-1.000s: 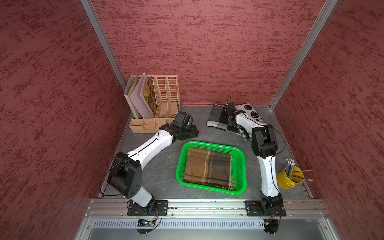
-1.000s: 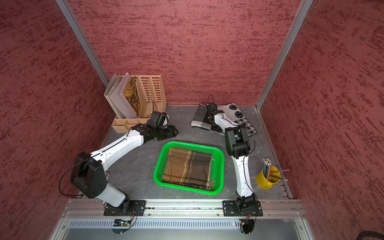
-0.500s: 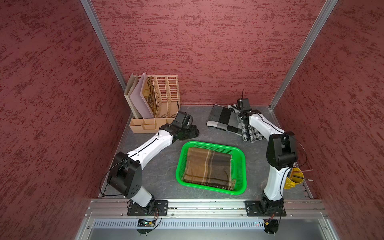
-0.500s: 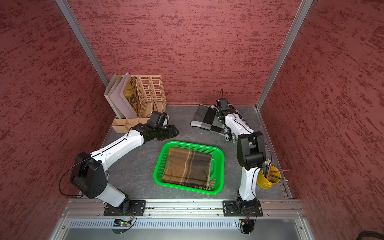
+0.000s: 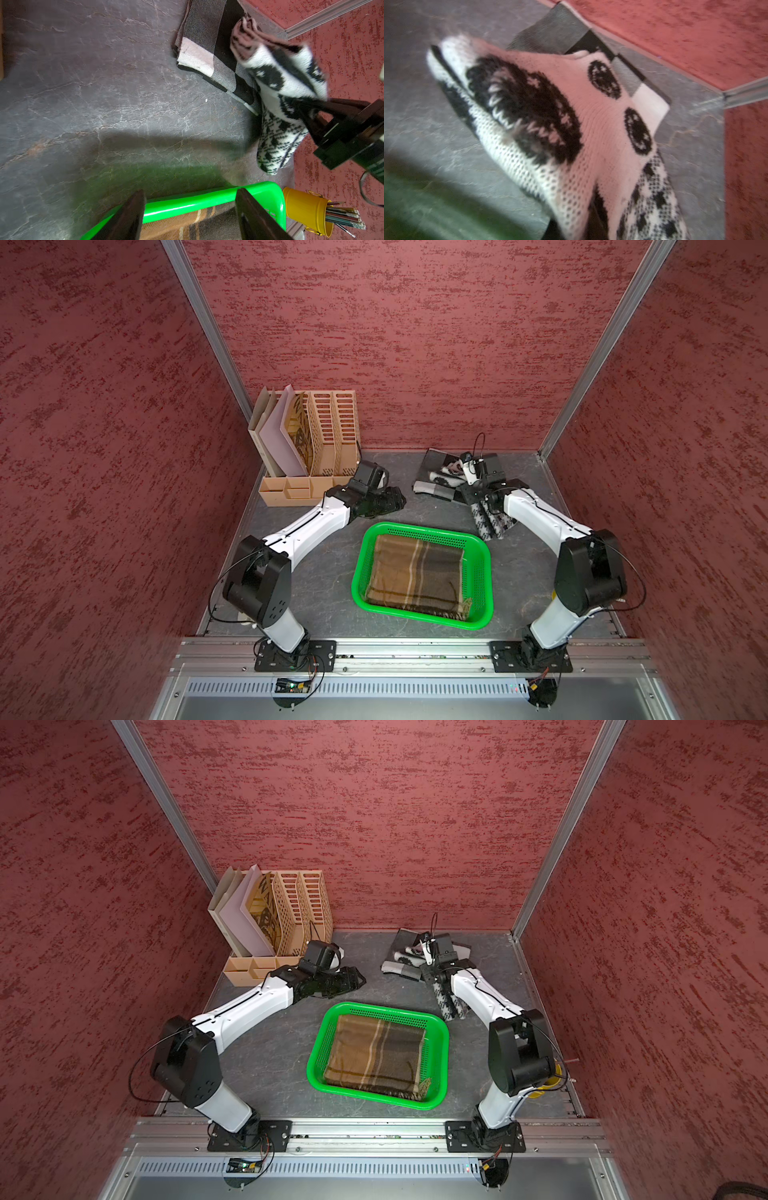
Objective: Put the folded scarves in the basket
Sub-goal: Place the scarf at the center of the board, then pick up the scarf at the center of the board.
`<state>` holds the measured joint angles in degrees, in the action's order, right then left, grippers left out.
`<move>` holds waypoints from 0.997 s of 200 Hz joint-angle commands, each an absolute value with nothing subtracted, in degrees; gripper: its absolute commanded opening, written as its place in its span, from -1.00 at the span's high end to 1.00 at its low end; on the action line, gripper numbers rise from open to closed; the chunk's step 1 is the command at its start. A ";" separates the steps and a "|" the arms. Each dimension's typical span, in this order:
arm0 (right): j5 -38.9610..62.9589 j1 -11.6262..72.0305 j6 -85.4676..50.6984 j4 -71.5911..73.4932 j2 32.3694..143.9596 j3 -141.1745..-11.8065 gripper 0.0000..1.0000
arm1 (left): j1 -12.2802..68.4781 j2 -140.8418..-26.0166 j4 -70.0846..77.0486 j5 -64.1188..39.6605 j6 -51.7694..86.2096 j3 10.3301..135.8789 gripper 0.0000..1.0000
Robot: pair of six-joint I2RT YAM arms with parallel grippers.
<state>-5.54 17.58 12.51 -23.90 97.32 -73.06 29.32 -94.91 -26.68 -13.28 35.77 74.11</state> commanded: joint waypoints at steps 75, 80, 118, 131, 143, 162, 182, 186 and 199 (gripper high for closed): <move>6.30 21.97 12.92 -22.05 99.75 -67.90 1.00 | 29.58 -116.43 -22.22 -19.86 35.12 92.65 -0.53; 6.39 21.92 13.08 -22.15 100.00 -67.94 1.00 | 29.53 -117.24 -22.15 -19.86 35.03 93.24 -0.55; 7.23 22.23 13.79 -24.98 103.37 -70.49 1.00 | 29.27 -120.38 -19.26 -23.71 35.93 94.69 -0.62; 7.13 22.35 13.88 -26.36 104.60 -71.44 0.85 | 29.27 -120.76 -19.06 -23.77 36.54 94.67 -0.62; 7.50 22.41 13.24 -26.07 104.31 -70.97 0.43 | 29.18 -120.76 -18.33 -23.73 36.82 94.25 -0.64; 7.84 22.25 10.31 -23.96 101.71 -69.28 -0.12 | 29.09 -121.16 -18.51 -23.91 36.49 94.90 -0.66; 7.98 22.00 5.92 -23.91 99.36 -69.42 -0.40 | 29.00 -123.60 -23.08 -23.19 34.59 98.44 -0.66; 8.08 21.97 4.95 -23.86 98.86 -69.50 -0.44 | 29.00 -124.20 -23.94 -22.96 34.13 99.10 -0.66; 7.14 21.63 0.95 -23.91 97.22 -69.57 -0.53 | 28.96 -126.03 -26.07 -22.04 32.50 100.77 -0.65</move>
